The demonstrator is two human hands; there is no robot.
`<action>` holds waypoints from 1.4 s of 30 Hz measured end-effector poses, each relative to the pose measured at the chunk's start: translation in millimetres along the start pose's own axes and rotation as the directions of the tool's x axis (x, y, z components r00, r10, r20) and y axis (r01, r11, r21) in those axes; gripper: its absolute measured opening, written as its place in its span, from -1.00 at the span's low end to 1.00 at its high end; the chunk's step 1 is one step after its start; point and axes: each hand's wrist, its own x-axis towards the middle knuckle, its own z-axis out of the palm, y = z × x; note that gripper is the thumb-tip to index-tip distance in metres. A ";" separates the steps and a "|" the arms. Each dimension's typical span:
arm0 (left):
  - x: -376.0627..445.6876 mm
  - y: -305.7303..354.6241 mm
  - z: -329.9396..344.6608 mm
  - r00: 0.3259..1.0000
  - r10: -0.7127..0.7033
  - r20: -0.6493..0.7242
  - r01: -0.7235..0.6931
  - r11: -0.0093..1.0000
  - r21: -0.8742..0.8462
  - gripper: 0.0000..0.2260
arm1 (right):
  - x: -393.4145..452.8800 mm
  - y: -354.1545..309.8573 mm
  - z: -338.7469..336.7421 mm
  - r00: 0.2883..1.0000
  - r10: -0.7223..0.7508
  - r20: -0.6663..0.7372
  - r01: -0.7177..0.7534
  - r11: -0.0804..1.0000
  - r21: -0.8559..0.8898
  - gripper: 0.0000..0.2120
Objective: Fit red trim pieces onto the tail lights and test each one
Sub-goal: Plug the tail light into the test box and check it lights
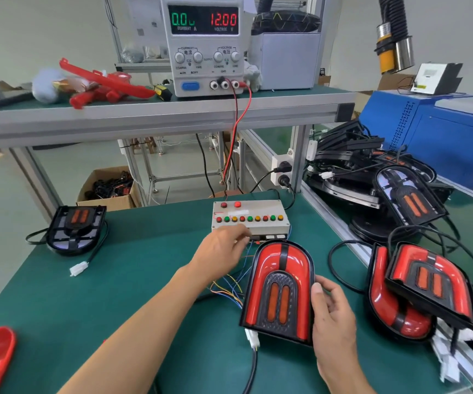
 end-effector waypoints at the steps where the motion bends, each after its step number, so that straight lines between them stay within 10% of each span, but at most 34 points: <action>1: -9.4 0.9 -4.7 0.999 -0.013 0.037 0.012 1.000 0.005 -0.84 | -1.3 -0.7 -1.1 1.000 0.010 -0.013 -0.010 1.000 0.020 -0.87; 16: -58.1 29.7 1.7 0.875 0.021 0.484 -0.170 0.949 0.266 -0.75 | -33.9 2.9 -35.5 0.960 0.092 -0.263 -0.047 0.984 0.172 -0.85; 42: -103.6 24.0 -17.8 0.829 0.245 0.503 -0.328 0.941 0.082 -0.82 | -45.9 -15.6 -26.1 0.978 0.059 -0.200 -0.033 0.991 0.131 -0.78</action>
